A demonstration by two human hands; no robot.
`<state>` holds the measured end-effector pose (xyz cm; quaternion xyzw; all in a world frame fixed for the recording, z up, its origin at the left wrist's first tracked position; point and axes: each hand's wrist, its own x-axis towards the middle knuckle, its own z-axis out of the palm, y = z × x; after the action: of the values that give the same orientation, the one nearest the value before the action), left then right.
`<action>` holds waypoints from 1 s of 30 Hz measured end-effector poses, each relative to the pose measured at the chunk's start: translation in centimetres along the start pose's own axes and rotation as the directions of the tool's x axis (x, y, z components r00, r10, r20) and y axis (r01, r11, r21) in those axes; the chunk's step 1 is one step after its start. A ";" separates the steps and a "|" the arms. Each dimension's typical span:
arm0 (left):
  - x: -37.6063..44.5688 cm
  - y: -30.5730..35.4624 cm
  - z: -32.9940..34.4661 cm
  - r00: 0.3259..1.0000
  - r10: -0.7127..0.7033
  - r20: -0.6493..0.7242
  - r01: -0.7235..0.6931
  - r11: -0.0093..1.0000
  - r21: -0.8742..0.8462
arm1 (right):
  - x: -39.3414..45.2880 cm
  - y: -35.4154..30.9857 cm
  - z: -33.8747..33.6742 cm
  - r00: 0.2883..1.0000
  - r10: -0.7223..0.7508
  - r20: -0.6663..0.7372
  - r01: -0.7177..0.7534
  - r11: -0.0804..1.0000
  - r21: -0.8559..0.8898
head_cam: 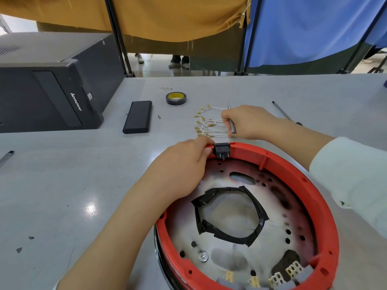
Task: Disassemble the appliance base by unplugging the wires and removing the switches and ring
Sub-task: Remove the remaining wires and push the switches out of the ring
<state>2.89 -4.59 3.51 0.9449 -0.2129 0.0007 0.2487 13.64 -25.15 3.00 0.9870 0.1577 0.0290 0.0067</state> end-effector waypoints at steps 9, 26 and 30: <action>0.0 0.0 0.0 1.000 -0.010 0.006 0.010 1.000 -0.007 | -0.2 0.2 1.1 0.995 0.062 -0.081 -0.058 0.997 0.046; -0.1 0.0 0.1 1.000 -0.029 0.008 0.029 1.000 -0.005 | -9.4 5.2 0.3 0.943 0.327 -0.058 -0.326 0.945 0.033; -0.2 0.1 0.0 0.999 -0.034 0.000 0.034 0.999 0.005 | -9.8 4.2 3.5 0.915 0.316 -0.252 -0.347 0.933 -0.091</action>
<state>2.66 -4.58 3.55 0.9490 -0.1968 -0.0031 0.2461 5.87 -32.24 -0.94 0.9865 -0.0149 0.1557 0.0494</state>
